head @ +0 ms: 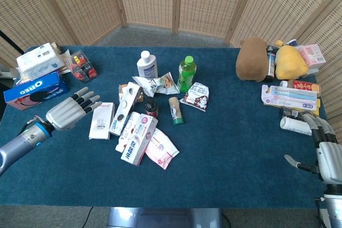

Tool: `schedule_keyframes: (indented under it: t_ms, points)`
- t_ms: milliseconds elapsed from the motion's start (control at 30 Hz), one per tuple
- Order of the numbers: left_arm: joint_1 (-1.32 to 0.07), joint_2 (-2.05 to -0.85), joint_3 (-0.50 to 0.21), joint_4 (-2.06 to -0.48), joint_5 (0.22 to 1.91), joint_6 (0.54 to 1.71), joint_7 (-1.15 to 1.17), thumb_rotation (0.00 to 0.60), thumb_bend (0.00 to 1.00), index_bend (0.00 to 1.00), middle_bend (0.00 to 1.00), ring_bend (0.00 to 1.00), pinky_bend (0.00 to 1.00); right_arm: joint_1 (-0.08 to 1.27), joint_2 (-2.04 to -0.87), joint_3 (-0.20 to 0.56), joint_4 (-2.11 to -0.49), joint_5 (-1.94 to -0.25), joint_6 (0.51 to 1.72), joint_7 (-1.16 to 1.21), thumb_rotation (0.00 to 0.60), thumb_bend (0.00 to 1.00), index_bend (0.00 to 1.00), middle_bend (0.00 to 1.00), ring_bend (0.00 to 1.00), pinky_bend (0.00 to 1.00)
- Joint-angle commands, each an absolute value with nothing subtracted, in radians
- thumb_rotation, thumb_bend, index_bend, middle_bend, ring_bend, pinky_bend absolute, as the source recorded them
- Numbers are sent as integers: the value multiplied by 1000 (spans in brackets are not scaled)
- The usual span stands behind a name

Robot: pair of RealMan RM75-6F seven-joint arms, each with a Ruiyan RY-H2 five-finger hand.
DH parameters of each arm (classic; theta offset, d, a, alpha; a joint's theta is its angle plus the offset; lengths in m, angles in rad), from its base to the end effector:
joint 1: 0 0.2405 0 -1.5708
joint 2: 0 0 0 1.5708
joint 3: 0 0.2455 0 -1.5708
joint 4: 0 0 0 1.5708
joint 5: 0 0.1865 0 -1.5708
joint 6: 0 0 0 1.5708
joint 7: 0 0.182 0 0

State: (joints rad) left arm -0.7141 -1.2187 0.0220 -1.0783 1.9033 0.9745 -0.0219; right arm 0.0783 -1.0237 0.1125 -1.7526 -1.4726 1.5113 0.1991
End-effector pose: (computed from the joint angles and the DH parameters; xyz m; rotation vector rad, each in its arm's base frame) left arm -0.2242 0.3745 0.0938 -2.2480 -0.1563 -0.5207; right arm -0.2689 -0.2235 0.2087 1.2351 -1.0305 1.1423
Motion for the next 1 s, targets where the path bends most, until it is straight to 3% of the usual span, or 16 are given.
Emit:
schedule_keyframes:
  t_ms: [33,1000]
  points:
    - [-754,-1249,45,-1047,1919,934,0,600,0,0,0,0,0,78,-1022,117,-1748,-1463,1508,206,600,0,14,0,0,0]
    - [-896,-1396,133,-948,1893,847,84,600,0,0,0,0,0,67,-1002,139,-1740,-1432,1509,257,600,0,16,0,0,0]
